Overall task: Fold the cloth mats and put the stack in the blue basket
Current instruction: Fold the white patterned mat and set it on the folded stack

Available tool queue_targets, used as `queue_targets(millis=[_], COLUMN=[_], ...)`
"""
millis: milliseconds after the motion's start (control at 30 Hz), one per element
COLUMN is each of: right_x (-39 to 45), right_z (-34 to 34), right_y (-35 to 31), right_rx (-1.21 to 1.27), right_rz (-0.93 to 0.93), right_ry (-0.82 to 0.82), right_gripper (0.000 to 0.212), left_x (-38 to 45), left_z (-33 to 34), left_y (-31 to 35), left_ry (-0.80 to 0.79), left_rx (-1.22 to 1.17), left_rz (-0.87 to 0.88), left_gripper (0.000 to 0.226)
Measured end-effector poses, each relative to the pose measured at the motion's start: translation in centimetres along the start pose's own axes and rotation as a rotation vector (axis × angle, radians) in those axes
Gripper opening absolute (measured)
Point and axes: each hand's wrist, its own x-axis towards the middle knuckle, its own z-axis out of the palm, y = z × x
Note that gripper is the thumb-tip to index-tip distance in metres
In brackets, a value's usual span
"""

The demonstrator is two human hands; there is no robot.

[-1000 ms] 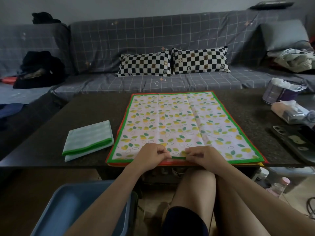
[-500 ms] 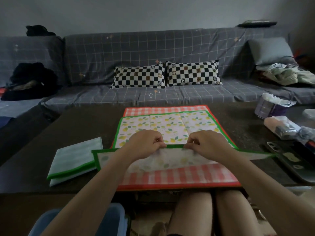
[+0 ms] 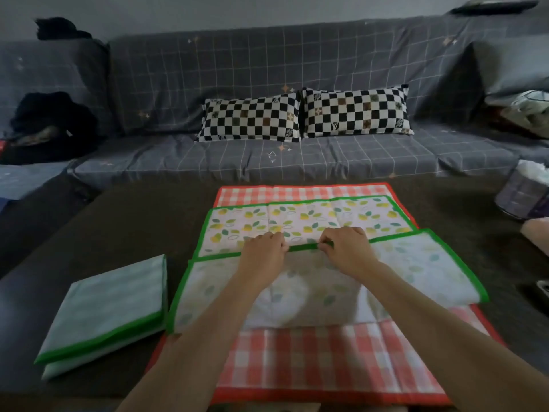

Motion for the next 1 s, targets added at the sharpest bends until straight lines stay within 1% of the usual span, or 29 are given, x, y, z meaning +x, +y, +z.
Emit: queue_targets(millis=[67,200,300,533,600,633,733,800,867,933,1000], right_x=[0.4,0.4,0.5,0.0,-0.1,0.0,0.2,0.5,0.6,0.2,-0.6], right_z=[1.6,3.5,3.9,4.5,4.4,4.3,4.0,3.7,3.5,3.4,3.5], right_y=[0.5,1.0,1.0,0.6,0.6,0.6,0.5,0.3,0.0,-0.3,-0.5], right_rx=[0.013,0.011,-0.01,-0.021,-0.029,-0.025,-0.032,-0.05,-0.068,-0.096,-0.129], right_rz=[0.011,0.003,-0.002,0.0,-0.002,-0.001,-0.006,0.0,0.013,0.019,0.018], right_ry=[-0.019,0.072,0.103,0.112,0.101,0.096,0.097,0.09,0.068,0.042,0.003], right_gripper=[0.02,0.02,0.022,0.023,0.023,0.022,0.021,0.022,0.023,0.026,0.036], left_x=[0.2,0.4,0.8,0.4,-0.4,-0.9,-3.3,-4.8,-5.5,-5.4,-5.3], left_z=[1.5,3.0,3.5,3.0,2.3,1.9,1.3,1.8,2.6,3.2,3.2], left_y=[-0.4,-0.8,-1.0,-1.0,0.0,0.7,2.5,2.8,2.4,2.0,2.0], left_ry=[0.03,0.11,0.147,0.096,0.067,0.027,-0.179,-0.283,-0.291,-0.299,-0.319], left_rx=[0.019,0.036,0.03,-0.02,-0.012,-0.016,-0.043,0.017,0.079,0.101,0.107], left_rz=[0.006,0.027,0.042,-0.001,-0.017,-0.024,-0.034,-0.038,-0.053,-0.072,-0.081], left_gripper=[0.014,0.013,0.008,0.018,0.026,0.031,0.047,0.067,0.087,0.093,0.095])
